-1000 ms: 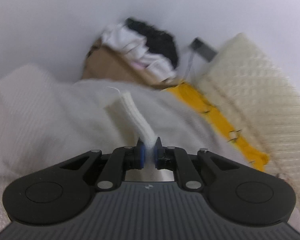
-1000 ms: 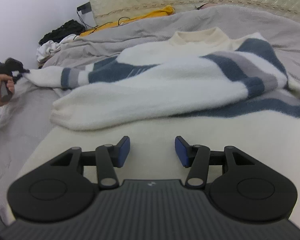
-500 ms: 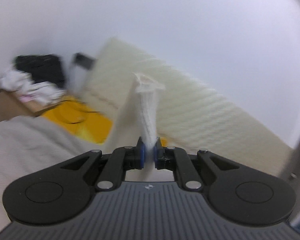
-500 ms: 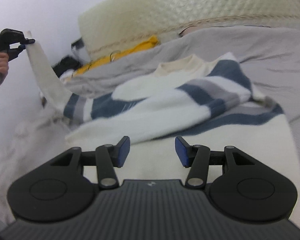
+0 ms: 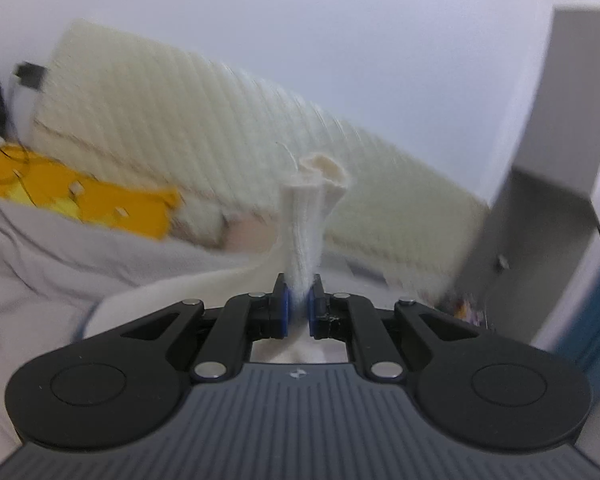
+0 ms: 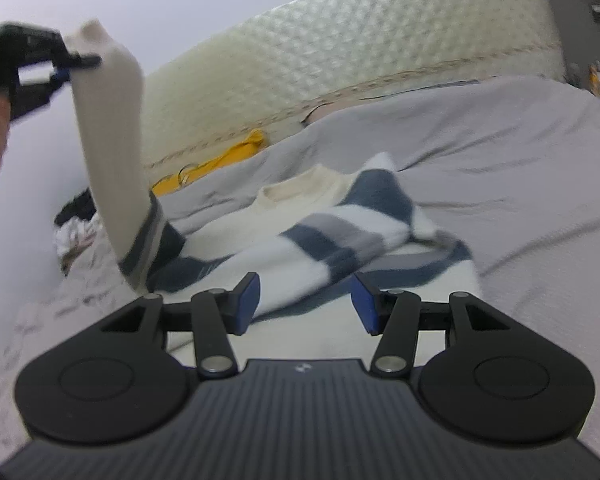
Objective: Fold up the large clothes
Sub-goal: 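Grasp the sleeve cuff with the left gripper and lift it up, then fold the sleeve across the sweater body and open the left gripper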
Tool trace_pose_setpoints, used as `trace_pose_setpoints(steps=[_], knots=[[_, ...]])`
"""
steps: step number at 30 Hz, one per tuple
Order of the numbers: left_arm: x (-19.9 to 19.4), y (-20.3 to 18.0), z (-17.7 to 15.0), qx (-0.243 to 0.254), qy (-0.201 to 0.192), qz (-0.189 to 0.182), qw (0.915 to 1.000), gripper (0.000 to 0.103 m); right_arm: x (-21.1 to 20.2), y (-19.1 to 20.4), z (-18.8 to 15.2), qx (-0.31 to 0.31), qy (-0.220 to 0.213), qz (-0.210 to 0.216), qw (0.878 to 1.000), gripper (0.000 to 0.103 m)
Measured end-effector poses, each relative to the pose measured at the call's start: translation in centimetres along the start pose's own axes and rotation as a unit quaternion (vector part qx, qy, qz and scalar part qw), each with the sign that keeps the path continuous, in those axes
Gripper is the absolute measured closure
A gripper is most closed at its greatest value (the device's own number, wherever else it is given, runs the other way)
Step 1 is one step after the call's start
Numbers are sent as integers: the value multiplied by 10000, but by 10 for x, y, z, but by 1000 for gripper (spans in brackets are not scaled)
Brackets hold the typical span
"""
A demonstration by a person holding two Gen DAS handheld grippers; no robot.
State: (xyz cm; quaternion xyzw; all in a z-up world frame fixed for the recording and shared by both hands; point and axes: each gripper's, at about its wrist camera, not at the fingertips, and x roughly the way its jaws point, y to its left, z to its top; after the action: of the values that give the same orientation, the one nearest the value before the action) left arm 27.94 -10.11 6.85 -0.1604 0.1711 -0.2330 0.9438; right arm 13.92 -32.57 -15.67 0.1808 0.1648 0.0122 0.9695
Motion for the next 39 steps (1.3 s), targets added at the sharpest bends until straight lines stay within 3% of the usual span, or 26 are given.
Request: trace_pose_setpoints(steps=[9,15,17,19,22,25,28,35,39], knots=[[61,-45,-156,98,1150,-126,9932,92,-10,-55,4,681,-224,-338,9968,48],[80,-35,-217,219,1738,-114,9845,91,-7,-73,5,942,-251,-617,9933,48],[78,-36,-224,507,1924,-185,9798,81,-7,-75,5,928,-276,-689,9929,48],[70,-36,-228,714,2146,-376,9734,53,-7,-74,5,901,-272,-712,9930,48],[39,-33,-233,892,1926,-511,9759,42,-7,-68,6,769,-301,-719,9940,48],[16,-15,-224,868,1765,-500,9792,41,-7,-62,5,640,-291,-739,9948,48],[4,6,-213,1024,1530,-136,9828,41,-5,-54,4,572,-200,-727,9955,48],[12,76,-191,517,1214,378,9905,41,15,-11,-6,-246,182,-287,9991,49],[21,89,-192,606,1134,607,9898,41,36,6,-12,-655,462,-140,9967,63]])
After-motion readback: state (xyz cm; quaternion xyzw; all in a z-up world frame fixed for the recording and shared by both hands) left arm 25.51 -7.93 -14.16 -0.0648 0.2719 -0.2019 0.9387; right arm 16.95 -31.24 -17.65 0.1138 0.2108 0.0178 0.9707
